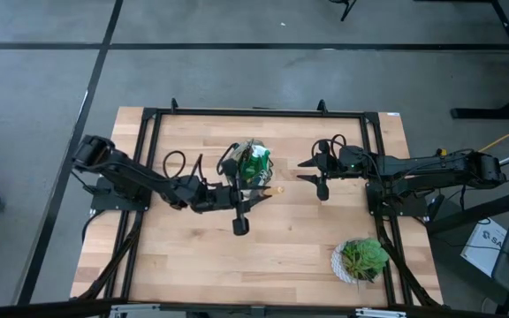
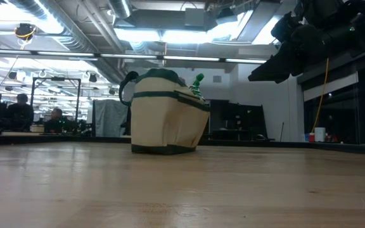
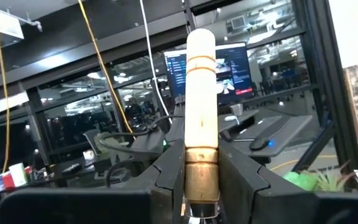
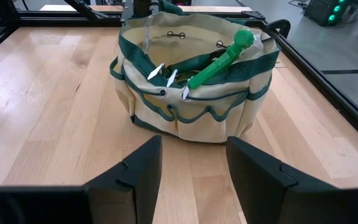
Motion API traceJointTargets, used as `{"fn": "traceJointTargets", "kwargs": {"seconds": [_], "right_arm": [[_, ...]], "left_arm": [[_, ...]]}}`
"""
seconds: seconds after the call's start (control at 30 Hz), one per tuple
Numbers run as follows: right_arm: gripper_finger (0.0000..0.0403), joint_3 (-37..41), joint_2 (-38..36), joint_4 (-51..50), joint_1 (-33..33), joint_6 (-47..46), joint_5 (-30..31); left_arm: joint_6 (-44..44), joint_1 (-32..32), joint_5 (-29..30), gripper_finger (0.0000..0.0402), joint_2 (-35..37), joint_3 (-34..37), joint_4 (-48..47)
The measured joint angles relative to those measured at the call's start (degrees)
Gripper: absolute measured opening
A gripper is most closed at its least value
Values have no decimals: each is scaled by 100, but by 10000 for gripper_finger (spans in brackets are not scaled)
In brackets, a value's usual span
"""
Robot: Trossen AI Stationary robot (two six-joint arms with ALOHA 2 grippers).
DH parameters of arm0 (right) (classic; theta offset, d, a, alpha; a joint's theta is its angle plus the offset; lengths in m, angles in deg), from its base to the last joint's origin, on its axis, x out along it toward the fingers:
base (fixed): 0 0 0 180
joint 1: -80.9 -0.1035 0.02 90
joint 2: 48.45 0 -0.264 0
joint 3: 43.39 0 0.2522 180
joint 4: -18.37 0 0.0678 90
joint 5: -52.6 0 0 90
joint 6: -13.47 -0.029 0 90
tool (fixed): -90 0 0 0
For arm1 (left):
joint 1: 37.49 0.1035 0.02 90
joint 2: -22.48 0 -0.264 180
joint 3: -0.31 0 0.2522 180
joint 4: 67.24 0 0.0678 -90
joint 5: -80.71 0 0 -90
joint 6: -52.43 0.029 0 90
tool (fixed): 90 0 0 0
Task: Pick & Place Garden tools in Gardening bag
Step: Put the brown trowel into the gardening bag
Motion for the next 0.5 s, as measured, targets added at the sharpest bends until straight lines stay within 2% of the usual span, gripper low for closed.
{"fn": "traceJointTargets", "kwargs": {"seconds": [0.33,0.5], "right_arm": [[181,0,0,0,2,0,-22],[181,0,0,0,0,1,-22]], "left_arm": [[-303,135,-4,70,-59,1,121],[-311,133,382,70,-59,4,87]]}}
